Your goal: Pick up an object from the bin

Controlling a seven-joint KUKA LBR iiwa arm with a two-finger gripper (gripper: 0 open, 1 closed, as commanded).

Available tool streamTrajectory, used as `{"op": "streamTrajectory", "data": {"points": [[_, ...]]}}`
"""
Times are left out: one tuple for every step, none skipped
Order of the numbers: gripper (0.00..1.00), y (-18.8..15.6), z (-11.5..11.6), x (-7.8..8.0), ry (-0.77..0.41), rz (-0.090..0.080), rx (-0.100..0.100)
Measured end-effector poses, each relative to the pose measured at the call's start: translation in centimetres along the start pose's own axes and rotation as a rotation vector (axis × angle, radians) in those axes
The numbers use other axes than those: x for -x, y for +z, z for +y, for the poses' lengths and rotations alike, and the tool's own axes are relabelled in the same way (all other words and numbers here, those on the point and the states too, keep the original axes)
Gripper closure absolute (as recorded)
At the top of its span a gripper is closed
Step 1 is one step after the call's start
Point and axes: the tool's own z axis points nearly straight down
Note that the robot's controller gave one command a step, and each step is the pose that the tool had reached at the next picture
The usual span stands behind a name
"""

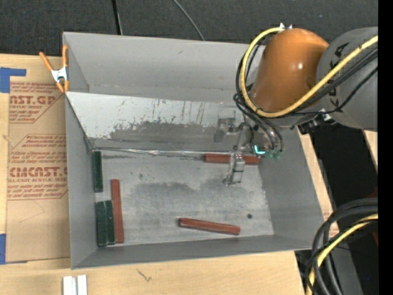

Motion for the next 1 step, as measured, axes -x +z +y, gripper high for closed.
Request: {"op": "streamTrajectory", "data": {"points": [[0.00,-0.41,0.00,0.16,0.000,-0.008,0.000]]}}
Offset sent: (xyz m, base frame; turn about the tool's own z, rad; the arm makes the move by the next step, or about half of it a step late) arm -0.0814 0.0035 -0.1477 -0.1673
